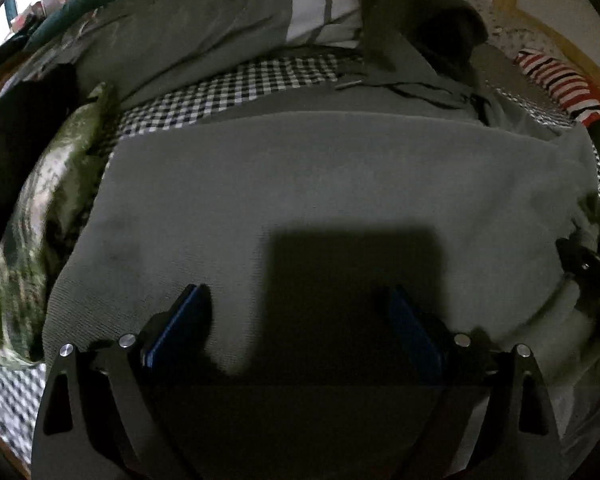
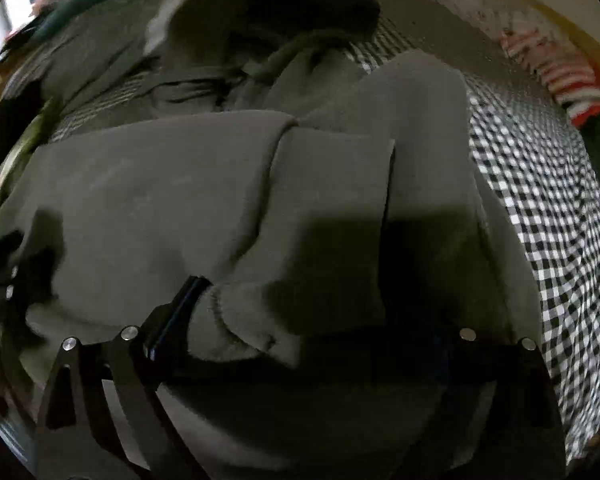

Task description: Fold large clothes

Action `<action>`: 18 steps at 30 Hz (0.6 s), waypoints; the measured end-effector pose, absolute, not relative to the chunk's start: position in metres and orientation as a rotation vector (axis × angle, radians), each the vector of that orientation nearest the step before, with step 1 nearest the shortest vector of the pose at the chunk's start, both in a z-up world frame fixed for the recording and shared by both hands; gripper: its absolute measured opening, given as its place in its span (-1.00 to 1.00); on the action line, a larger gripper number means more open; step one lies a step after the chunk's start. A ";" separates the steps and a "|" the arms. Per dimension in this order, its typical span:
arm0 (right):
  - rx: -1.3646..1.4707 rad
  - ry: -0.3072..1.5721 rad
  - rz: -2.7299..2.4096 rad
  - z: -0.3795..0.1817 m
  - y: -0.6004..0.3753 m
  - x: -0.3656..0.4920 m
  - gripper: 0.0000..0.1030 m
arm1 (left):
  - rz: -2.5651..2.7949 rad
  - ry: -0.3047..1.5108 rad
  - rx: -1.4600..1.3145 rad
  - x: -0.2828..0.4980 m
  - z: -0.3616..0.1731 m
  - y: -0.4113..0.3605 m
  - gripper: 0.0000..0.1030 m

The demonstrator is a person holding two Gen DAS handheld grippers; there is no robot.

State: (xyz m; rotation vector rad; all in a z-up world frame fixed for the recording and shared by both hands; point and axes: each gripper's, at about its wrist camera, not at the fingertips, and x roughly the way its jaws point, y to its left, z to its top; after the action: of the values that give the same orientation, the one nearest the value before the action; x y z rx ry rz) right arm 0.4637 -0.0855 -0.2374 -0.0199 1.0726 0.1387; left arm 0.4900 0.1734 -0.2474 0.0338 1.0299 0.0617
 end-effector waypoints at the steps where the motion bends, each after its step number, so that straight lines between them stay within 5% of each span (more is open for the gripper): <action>1: -0.012 1.078 0.128 -0.236 -0.086 0.463 0.80 | 0.066 1.028 0.038 0.490 -0.248 0.173 0.76; 7: -0.001 1.031 0.112 -0.197 -0.074 0.442 0.93 | 0.045 0.957 -0.015 0.473 -0.224 0.158 0.76; 12: -0.018 1.149 0.155 -0.241 -0.074 0.438 0.95 | 0.057 1.002 0.075 0.474 -0.256 0.143 0.80; 18: 0.088 1.087 0.238 -0.217 -0.096 0.438 0.95 | 0.002 0.988 -0.039 0.483 -0.232 0.145 0.80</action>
State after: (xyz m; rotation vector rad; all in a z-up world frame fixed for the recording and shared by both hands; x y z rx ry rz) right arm 0.4375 -0.0958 -0.2172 0.0880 1.0870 0.2375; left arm 0.4826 0.1450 -0.2317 -0.0389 0.9884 0.0023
